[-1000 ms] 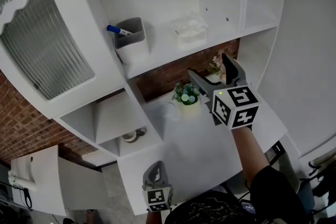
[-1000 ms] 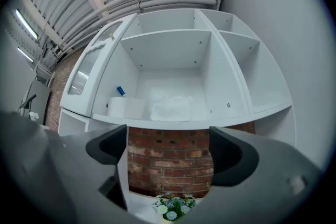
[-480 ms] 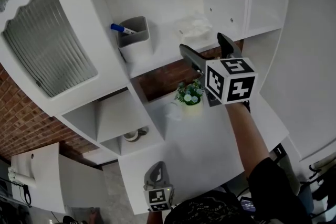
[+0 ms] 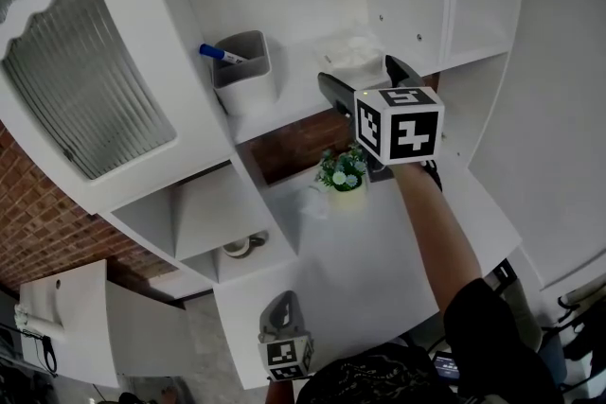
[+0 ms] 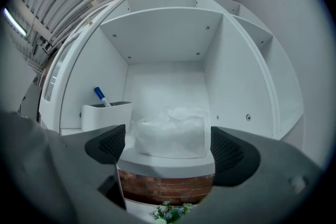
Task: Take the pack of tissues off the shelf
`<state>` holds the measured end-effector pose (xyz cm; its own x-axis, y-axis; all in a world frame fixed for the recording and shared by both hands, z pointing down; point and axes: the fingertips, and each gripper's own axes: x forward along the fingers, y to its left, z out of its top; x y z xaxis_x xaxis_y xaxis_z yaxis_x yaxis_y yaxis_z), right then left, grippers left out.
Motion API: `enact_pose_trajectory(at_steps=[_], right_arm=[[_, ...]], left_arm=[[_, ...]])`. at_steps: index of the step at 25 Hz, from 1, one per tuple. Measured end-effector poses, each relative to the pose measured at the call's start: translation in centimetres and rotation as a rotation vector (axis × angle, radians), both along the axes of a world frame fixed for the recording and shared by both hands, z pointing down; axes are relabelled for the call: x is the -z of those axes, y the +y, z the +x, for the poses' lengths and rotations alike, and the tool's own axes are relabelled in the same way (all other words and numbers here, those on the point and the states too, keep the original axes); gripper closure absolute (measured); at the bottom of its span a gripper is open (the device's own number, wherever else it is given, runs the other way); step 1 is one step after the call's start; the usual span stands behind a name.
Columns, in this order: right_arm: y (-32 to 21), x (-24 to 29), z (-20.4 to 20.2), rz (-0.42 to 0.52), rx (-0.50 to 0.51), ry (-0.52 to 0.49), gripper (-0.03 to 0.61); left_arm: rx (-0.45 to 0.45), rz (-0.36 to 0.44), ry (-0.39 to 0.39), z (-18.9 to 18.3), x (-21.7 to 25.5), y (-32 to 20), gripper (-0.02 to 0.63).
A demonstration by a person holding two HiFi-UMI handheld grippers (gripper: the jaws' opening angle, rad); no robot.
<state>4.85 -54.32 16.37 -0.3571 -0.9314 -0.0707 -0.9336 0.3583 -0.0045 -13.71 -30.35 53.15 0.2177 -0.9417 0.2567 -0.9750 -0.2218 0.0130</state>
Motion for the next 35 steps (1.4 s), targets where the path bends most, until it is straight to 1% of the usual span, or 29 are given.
enact_pose_trajectory(at_steps=[5,10,14,15,17,18,20,23,25,28,30,35], right_arm=[[-1.1,-0.9,0.0,-0.040,-0.037,0.017,0.084],[-1.3,-0.9,0.2,-0.049,-0.058,0.029,0.086],[-1.4,-0.8,0.0,-0.049,-0.055,0.049,0.091],[-1.4,-0.7,0.0,-0.044,-0.055,0.060,0.099],[-1.4,-0.5,0.0,-0.033,-0.056,0.090,0.186],[-1.4,-0.5,0.0,-0.030,-0.055,0.100,0.197],[-1.3,-0.5,0.1,-0.030,-0.054,0.105,0.208],[-1.3,-0.4,0.3,-0.021,-0.059,0.101,0.227],[-1.3,-0.3,0.4,-0.003,-0.060,0.093,0.240],[-1.1,-0.3,0.6,0.024,-0.060,0.085,0.258],[-1.0,-0.3,0.8,0.031,-0.060,0.073,0.270],[-1.0,0.1,0.9,0.050,-0.053,0.058,0.287]], left_arm=[[0.005,-0.003,0.006,-0.7,-0.4,0.0,0.601],[0.006,-0.027,0.004,-1.4,-0.8,-0.2,0.601],[-0.004,-0.020,-0.002,-1.4,-0.8,-0.5,0.601],[-0.001,-0.014,-0.007,-1.5,-0.8,-0.6,0.601],[0.019,-0.005,-0.018,-1.8,-1.1,-0.7,0.601],[0.032,-0.006,-0.018,-2.1,-1.3,-0.7,0.601],[0.053,-0.015,-0.011,-2.6,-1.8,-0.6,0.601],[0.060,-0.021,-0.004,-3.0,-2.0,-0.7,0.601],[0.059,-0.017,-0.002,-3.0,-1.7,-0.9,0.601],[0.045,-0.034,-0.010,-2.6,-1.9,-0.9,0.601],[0.035,-0.037,-0.031,-2.6,-2.4,-0.7,0.601],[0.035,-0.028,-0.033,-2.6,-2.3,-1.0,0.601]])
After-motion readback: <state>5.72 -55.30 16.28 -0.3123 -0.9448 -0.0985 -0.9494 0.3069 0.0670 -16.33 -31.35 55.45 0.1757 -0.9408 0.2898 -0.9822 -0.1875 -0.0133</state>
